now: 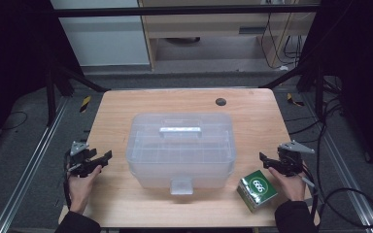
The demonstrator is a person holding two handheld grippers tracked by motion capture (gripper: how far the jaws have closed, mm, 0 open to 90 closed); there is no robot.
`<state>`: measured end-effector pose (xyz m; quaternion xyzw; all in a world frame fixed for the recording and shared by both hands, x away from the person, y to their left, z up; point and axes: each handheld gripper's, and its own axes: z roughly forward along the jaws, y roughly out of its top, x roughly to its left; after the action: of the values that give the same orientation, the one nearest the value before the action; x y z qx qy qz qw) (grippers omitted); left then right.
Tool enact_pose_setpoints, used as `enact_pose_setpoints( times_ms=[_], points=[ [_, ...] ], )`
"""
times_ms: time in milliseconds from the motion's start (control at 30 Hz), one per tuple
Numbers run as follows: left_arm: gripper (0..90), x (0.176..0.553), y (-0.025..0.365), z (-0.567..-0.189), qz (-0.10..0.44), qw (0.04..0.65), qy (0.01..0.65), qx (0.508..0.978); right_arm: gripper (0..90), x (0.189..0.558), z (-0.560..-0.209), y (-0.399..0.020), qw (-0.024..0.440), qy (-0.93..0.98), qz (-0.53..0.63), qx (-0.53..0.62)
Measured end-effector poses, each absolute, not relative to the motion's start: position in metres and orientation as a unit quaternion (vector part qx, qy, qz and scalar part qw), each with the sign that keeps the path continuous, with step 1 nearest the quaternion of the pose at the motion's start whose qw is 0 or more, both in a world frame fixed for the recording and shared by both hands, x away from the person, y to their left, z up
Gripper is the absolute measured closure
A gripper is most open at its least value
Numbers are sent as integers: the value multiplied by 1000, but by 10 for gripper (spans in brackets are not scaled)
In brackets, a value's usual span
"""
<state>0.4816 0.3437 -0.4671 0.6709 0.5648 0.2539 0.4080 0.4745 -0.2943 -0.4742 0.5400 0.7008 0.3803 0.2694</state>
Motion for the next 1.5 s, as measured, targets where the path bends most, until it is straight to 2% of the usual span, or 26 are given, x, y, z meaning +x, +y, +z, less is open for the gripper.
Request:
enact_pose_setpoints(
  times_ms=[333, 467, 900, 1167, 1367, 1500],
  points=[
    [316, 476, 345, -443, 262, 435, 539, 672, 240, 471, -461, -280, 269, 720, 381, 514],
    [348, 473, 342, -435, 268, 442, 518, 682, 247, 469, -457, -276, 267, 718, 394, 507],
    [348, 470, 336, -411, 263, 452, 479, 705, 233, 469, -450, -270, 255, 733, 393, 493],
    [349, 470, 337, -379, 270, 465, 441, 718, 235, 468, -447, -270, 260, 735, 391, 490],
    [351, 477, 328, -347, 264, 469, 390, 747, 253, 467, -444, -270, 262, 736, 391, 486],
    [348, 480, 319, -332, 274, 451, 360, 769, 263, 467, -444, -269, 262, 738, 389, 485]
  ],
)
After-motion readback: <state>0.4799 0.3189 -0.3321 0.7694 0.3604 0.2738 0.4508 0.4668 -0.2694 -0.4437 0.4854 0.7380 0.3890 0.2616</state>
